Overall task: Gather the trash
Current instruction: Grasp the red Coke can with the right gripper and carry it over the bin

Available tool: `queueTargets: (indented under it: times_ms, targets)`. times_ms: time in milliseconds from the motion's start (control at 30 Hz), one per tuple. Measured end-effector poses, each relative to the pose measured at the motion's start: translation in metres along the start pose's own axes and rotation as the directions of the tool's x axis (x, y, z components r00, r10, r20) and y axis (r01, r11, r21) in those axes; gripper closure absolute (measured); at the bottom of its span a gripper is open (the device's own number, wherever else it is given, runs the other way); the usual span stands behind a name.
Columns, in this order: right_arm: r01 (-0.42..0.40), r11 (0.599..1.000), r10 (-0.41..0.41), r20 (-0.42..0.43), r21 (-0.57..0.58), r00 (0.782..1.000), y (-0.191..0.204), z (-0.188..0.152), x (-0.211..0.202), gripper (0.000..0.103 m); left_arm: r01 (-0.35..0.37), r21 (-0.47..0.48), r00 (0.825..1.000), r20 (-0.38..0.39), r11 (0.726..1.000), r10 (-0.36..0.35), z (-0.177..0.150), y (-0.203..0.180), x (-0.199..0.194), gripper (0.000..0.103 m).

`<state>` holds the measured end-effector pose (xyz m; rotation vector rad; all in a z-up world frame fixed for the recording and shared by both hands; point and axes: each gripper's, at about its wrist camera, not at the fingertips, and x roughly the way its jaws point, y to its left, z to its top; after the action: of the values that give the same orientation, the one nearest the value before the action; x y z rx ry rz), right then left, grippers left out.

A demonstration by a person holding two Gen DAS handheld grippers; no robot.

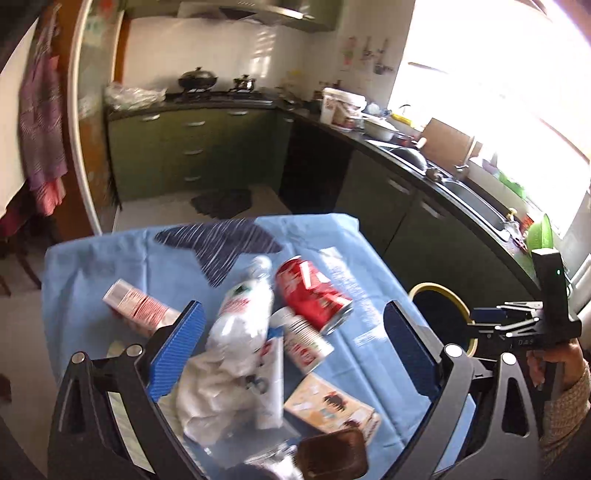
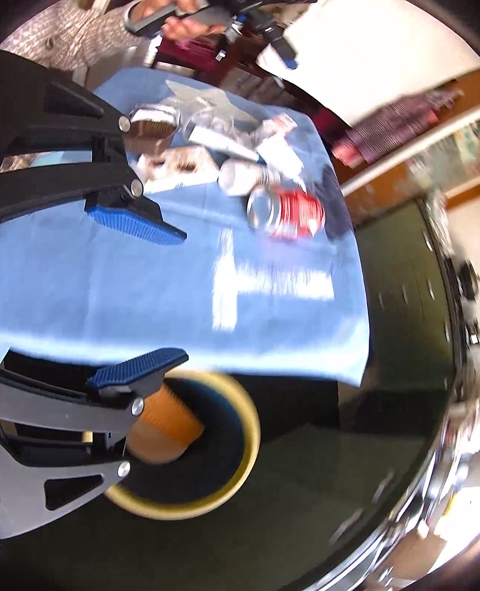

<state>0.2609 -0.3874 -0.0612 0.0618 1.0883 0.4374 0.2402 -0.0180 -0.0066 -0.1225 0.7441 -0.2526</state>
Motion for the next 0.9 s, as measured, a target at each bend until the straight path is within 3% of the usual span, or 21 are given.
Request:
queueTargets:
  times_ms: [167, 233, 267, 400, 500, 667, 767, 800, 900]
  targets:
    - [-0.039, 0.997, 0.031, -0.111, -0.073, 0.993, 0.065, 0.067, 0.066, 0.041, -0.033, -0.102, 0.998, -0.051, 0.994, 0.028, -0.038, 0.061, -0.003, 0.011]
    - [-0.045, 0.996, 0.035, -0.146, -0.071, 0.989, 0.083, 0.090, 0.092, 0.035, -0.044, -0.123, 0.998, -0.045, 0.991, 0.039, -0.050, 0.072, -0.009, 0.011]
    - [-0.031, 0.997, 0.019, -0.160, -0.075, 0.987, 0.089, 0.100, 0.103, 0.030, -0.047, -0.130, 0.998, -0.042, 0.990, 0.042, -0.056, 0.076, -0.012, 0.011]
    - [0.004, 0.998, -0.020, -0.235, -0.068, 0.972, 0.095, 0.131, 0.144, 0.027, -0.049, -0.142, 0.998, -0.040, 0.989, 0.043, -0.077, 0.084, -0.022, 0.011]
    - [-0.021, 0.999, 0.012, -0.301, -0.029, 0.953, 0.086, 0.136, 0.166, 0.026, -0.034, -0.155, 0.999, -0.026, 0.987, 0.031, -0.088, 0.087, -0.029, 0.010]
    - [-0.026, 1.000, 0.024, -0.340, -0.001, 0.940, 0.083, 0.135, 0.190, 0.026, -0.019, -0.158, 0.999, -0.034, 0.987, 0.014, -0.098, 0.086, -0.027, 0.010]
    - [-0.020, 1.000, 0.015, -0.343, -0.010, 0.939, 0.087, 0.134, 0.198, 0.028, -0.011, -0.156, 0.999, -0.041, 0.988, 0.005, -0.100, 0.084, -0.025, 0.010]
    - [-0.021, 1.000, 0.016, -0.343, -0.011, 0.939, 0.088, 0.134, 0.200, 0.036, -0.009, -0.156, 0.999, -0.043, 0.988, 0.002, -0.100, 0.084, -0.024, 0.010]
    - [-0.005, 0.999, -0.005, -0.319, -0.033, 0.948, 0.094, 0.134, 0.201, 0.038, -0.010, -0.150, 0.999, -0.046, 0.989, 0.003, -0.101, 0.081, -0.023, 0.010]
